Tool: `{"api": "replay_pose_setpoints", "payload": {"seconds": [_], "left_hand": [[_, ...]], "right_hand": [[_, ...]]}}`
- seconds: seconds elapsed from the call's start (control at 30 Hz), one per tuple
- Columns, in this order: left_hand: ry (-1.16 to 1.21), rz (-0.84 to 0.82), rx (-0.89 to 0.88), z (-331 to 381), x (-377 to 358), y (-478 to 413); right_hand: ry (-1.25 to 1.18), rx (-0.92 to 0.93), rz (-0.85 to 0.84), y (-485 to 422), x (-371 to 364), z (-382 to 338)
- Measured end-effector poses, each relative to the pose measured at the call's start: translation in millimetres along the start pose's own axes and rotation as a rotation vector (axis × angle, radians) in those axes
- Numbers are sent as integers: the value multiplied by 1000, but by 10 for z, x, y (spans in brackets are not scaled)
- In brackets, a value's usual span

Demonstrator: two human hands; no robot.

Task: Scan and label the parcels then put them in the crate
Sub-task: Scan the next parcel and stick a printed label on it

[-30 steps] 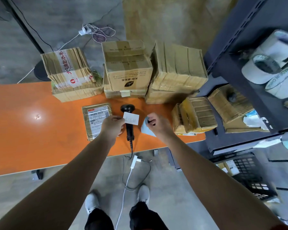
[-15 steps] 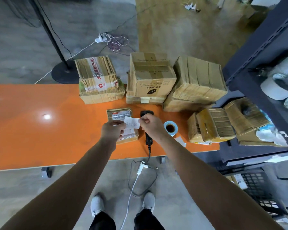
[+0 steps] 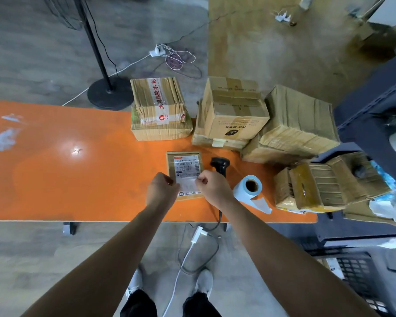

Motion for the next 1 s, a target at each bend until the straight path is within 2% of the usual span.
{"api": "replay_pose_setpoints", "payload": {"seconds": [0.33,0.47,0.6,0.67,0.77,0.87,1.0], "left_hand": [[-121,37,-123,-90,-89,-58],[-142,17,-89,-142,-100,-86],[-94,-63,-5,-195,-78,-141],[-19,-100,41,-191,-99,-185],[75,-97,104,-185,-142,-231],[72,-60,99,-182,-175,-231],[192,-47,99,-149,-180,-179]], "right_hand": [[169,28,63,9,-92,-19],[211,-39,21,-45,-149,-12],[23,-259,47,-119,-98,30],[-51,-251,59,-103,-69,32],[-36,-174,113,-52,-82,32],[-55,-238,135,-109,-126,106],[-19,-280,26,-121,-70,122]]}}
Point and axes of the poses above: each hand's wrist, its own y-axis away from the middle knuckle, its own x-axis out of the back of the hand, z = x × y, the point moved 3 cm from there along -y, towards the middle knuckle, and after that the axes turned 5 degrees about -y, right-handed, at the moved point
